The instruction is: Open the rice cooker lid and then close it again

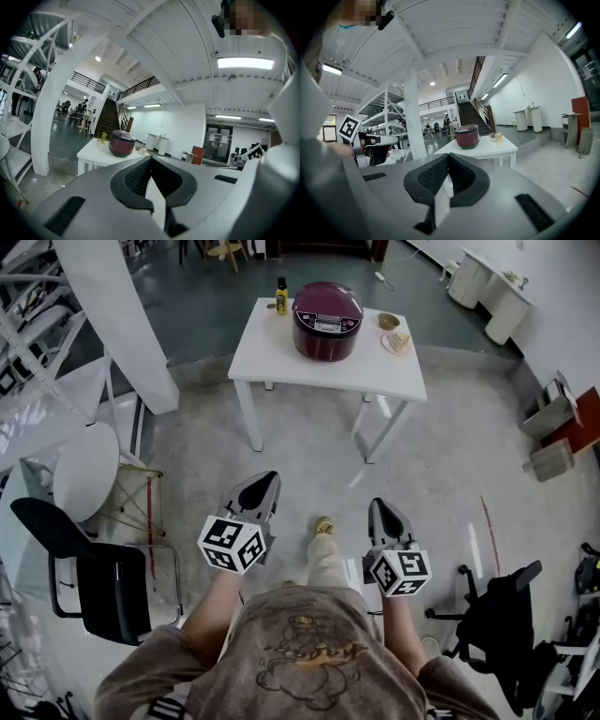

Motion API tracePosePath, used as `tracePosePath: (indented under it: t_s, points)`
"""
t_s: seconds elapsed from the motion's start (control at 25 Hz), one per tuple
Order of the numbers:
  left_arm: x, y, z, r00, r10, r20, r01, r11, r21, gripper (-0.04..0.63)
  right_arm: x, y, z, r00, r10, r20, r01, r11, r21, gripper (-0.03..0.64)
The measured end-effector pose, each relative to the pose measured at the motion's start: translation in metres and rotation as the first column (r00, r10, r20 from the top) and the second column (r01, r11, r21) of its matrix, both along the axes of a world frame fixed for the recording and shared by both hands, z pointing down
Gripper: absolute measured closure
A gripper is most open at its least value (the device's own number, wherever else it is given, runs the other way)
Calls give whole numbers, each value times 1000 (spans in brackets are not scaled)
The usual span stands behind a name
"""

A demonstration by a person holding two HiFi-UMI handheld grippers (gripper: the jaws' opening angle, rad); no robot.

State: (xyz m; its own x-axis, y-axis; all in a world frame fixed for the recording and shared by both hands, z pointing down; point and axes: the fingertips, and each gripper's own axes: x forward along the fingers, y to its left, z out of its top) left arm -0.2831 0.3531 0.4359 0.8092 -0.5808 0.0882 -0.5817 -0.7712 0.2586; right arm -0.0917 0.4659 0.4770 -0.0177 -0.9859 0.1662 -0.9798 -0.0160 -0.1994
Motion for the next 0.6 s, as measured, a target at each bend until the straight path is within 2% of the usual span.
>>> tracePosePath:
  t_s: [0.6]
  points:
    - [46, -99, -6, 999, -46, -7, 46, 999, -6, 574, 45, -118, -1, 997, -79, 1, 79, 997, 9, 618]
